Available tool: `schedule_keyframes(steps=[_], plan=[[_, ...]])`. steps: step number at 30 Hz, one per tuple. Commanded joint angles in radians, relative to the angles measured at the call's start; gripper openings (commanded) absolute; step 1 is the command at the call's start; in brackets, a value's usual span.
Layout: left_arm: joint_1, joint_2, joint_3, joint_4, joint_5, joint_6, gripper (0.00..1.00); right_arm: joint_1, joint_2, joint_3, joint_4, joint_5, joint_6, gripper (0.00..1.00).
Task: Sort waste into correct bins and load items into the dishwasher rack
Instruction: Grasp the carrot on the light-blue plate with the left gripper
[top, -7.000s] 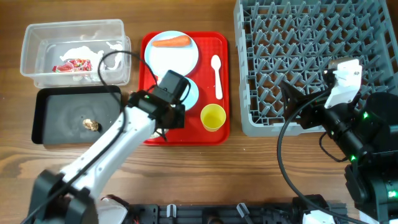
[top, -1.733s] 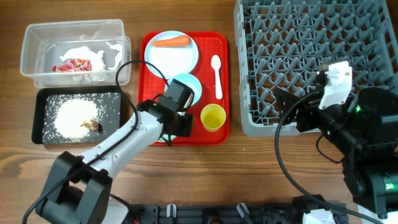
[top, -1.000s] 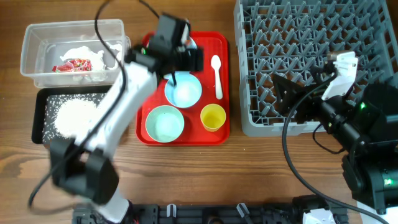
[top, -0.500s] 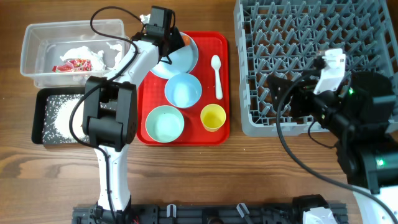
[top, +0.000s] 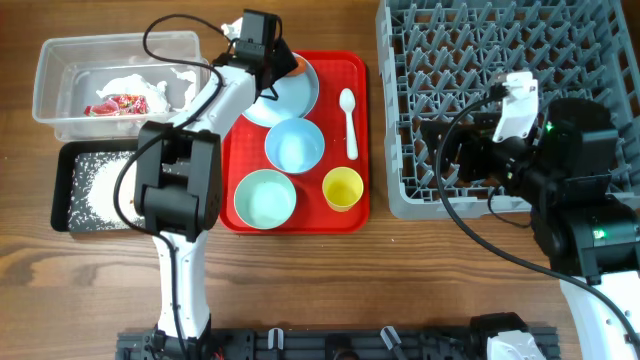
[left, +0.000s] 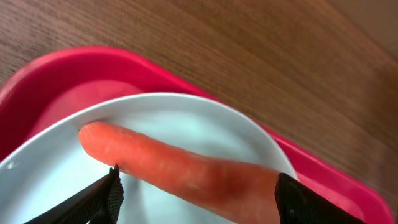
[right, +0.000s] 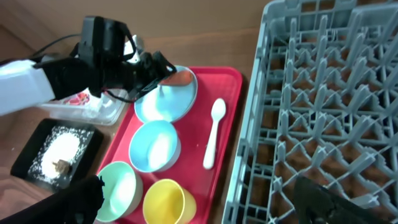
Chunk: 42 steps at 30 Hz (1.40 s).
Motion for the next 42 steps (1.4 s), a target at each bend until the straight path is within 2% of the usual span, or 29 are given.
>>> schedule_keyframes(steps=[1,3,5,7,11,15,17,19,21,22,25,28,30,32,35,37,38,41,42], plan=[[0.003,0.047,0.016,0.001,-0.019,-0.017,0.79,-0.005,-0.002,0.023,-0.021,-0.028,-0.014,1.0],[0.003,0.047,0.016,-0.007,-0.017,-0.016,0.72,-0.005,-0.002,0.023,-0.025,-0.031,-0.015,1.0],[0.003,0.047,0.016,-0.026,-0.015,-0.015,0.59,-0.005,-0.002,0.023,-0.024,-0.031,-0.015,1.0],[0.003,0.047,0.016,-0.055,-0.012,0.014,0.54,-0.005,-0.002,0.023,-0.024,-0.031,-0.015,1.0],[0.003,0.047,0.016,-0.14,-0.01,0.093,0.54,-0.005,-0.002,0.023,-0.024,-0.031,-0.016,1.0],[0.005,0.047,0.016,-0.261,-0.008,0.093,0.53,-0.005,-0.002,0.023,-0.026,-0.032,-0.015,1.0],[0.005,0.047,0.016,-0.317,0.036,0.126,0.54,-0.005,-0.002,0.023,-0.029,-0.031,-0.016,1.0],[0.005,0.039,0.016,-0.366,0.095,0.146,0.6,-0.005,-0.002,0.023,-0.028,-0.031,-0.016,1.0],[0.005,0.004,0.023,-0.37,0.104,0.144,0.79,-0.005,-0.002,0.023,-0.027,-0.031,-0.034,1.0],[0.005,-0.033,0.043,-0.37,0.104,0.139,0.83,-0.005,-0.002,0.023,-0.027,-0.031,-0.041,1.0],[0.005,-0.087,0.06,-0.344,0.104,0.079,0.85,-0.005,-0.002,0.023,-0.027,-0.031,-0.04,1.0],[0.006,-0.089,0.06,-0.248,0.103,0.028,0.86,-0.005,-0.002,0.023,-0.025,-0.031,-0.039,0.99],[0.008,-0.074,0.06,-0.18,0.098,0.042,0.88,-0.005,-0.002,0.023,-0.025,-0.031,-0.04,1.0],[0.007,-0.064,0.06,-0.133,0.095,0.149,0.89,-0.005,-0.002,0.023,-0.026,-0.031,-0.04,1.0],[0.008,-0.063,0.06,-0.087,0.095,0.38,0.86,-0.005,-0.002,0.023,-0.028,-0.031,-0.04,1.0],[0.003,-0.063,0.06,-0.05,0.103,0.611,0.86,-0.005,-0.002,0.023,-0.024,-0.031,-0.04,1.0],[-0.002,-0.063,0.06,-0.046,0.122,0.77,0.86,-0.005,-0.002,0.023,-0.024,-0.031,-0.04,1.0],[-0.005,-0.045,0.06,-0.051,0.122,1.063,0.85,-0.005,-0.002,0.023,-0.026,-0.031,-0.04,1.0],[-0.002,-0.035,0.06,-0.051,0.122,1.106,0.85,-0.005,-0.002,0.023,-0.027,-0.031,-0.04,1.0]])
